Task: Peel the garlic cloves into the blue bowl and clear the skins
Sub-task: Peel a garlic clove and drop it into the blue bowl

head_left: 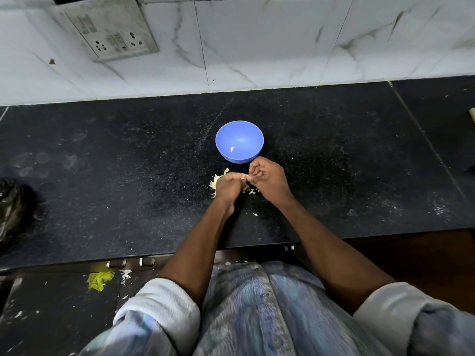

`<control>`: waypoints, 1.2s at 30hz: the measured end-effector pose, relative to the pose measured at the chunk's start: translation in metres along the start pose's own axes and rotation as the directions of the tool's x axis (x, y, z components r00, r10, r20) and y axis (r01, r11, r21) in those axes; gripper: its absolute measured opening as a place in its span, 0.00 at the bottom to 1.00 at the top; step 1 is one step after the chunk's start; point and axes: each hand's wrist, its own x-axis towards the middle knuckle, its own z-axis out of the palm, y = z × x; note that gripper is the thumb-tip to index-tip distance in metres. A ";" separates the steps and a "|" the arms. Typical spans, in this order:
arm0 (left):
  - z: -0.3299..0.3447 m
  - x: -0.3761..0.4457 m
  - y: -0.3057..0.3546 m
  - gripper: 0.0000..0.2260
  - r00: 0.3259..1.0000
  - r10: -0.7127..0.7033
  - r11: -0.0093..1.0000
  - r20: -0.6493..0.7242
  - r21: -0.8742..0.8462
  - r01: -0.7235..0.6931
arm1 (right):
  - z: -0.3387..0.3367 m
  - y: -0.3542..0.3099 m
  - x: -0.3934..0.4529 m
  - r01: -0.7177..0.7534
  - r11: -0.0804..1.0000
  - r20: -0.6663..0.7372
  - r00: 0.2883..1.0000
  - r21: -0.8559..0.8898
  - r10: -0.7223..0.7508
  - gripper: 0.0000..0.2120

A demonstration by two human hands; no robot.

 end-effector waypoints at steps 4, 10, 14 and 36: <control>-0.015 -0.004 -0.001 0.09 0.865 0.489 0.806 0.115 0.320 -0.498 | -0.006 -0.009 0.004 -0.553 0.647 0.310 0.832 0.525 0.460 0.12; -0.011 -0.004 0.005 0.07 0.895 0.439 0.830 0.077 0.348 -0.436 | -0.007 -0.003 0.004 -0.425 0.765 0.241 0.905 0.484 0.350 0.10; 0.001 -0.002 0.009 0.11 0.993 -0.122 0.992 -0.011 0.032 0.122 | 0.000 0.006 0.007 -0.007 0.994 0.034 0.999 0.107 0.003 0.15; 0.002 -0.005 0.021 0.15 0.986 -0.169 0.983 0.003 0.067 0.169 | 0.002 0.008 0.004 -0.030 0.999 -0.010 1.000 0.019 0.030 0.12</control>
